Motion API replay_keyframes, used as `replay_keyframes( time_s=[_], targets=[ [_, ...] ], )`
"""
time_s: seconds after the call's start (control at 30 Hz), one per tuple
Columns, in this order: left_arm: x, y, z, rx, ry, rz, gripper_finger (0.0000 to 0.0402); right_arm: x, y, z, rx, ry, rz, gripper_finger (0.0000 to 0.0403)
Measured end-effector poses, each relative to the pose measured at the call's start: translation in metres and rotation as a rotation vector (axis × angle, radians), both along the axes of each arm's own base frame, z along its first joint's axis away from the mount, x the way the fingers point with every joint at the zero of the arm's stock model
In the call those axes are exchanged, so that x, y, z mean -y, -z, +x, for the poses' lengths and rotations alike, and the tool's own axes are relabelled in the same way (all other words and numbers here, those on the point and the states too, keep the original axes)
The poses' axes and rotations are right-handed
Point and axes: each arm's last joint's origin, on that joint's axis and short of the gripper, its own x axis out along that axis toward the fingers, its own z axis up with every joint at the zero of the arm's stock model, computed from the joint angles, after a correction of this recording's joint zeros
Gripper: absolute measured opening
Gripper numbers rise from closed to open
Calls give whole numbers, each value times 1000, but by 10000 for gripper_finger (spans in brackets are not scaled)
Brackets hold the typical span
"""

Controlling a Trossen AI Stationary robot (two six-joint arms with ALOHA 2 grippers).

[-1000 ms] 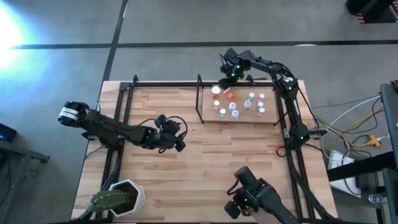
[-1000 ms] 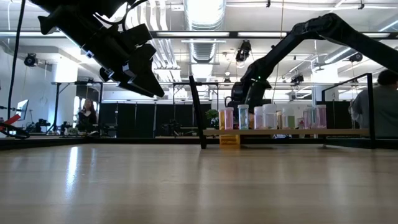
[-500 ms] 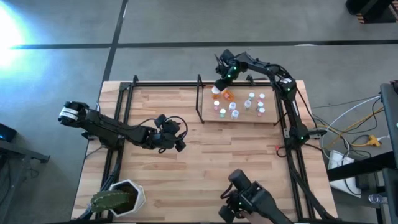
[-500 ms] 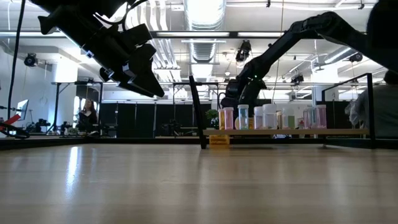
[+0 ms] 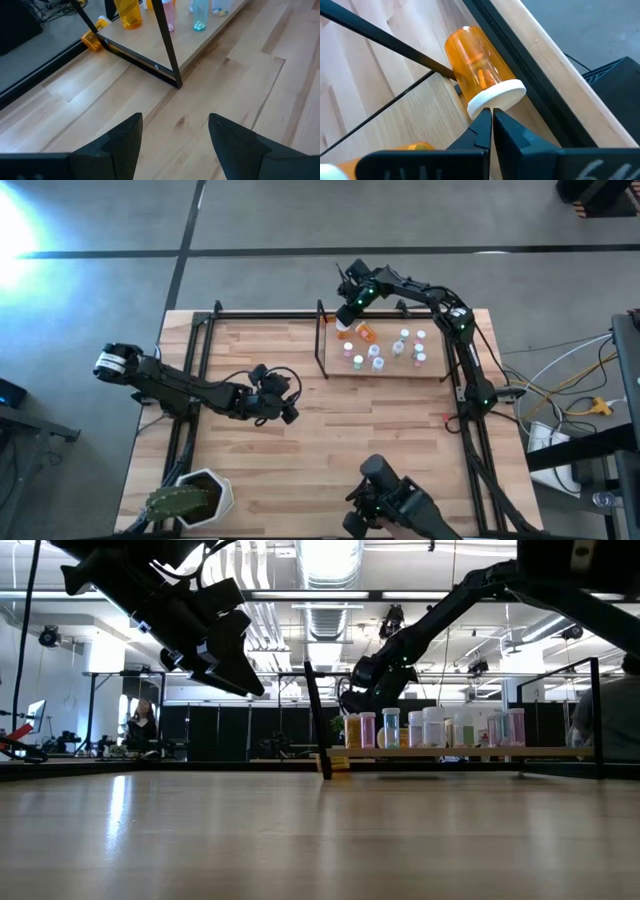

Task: Pick and place medicine bottles onto shelf by color
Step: Adjust the orange pill bottle on the table, then remove the orange pill bottle from the shelf

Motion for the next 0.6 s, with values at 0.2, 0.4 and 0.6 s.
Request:
replay_keyframes(
  time_s=[0.2, 0.4, 0.6],
  targets=[
    [0, 0, 0, 0, 0, 0, 212, -3, -29, -7, 30, 5, -41, 9],
    [0, 0, 0, 0, 0, 0, 212, -14, -65, -26, -64, 25, -98, 9],
    [0, 0, 0, -9, 8, 11, 212, -35, -99, -51, -203, 66, -92, 24]
  ],
)
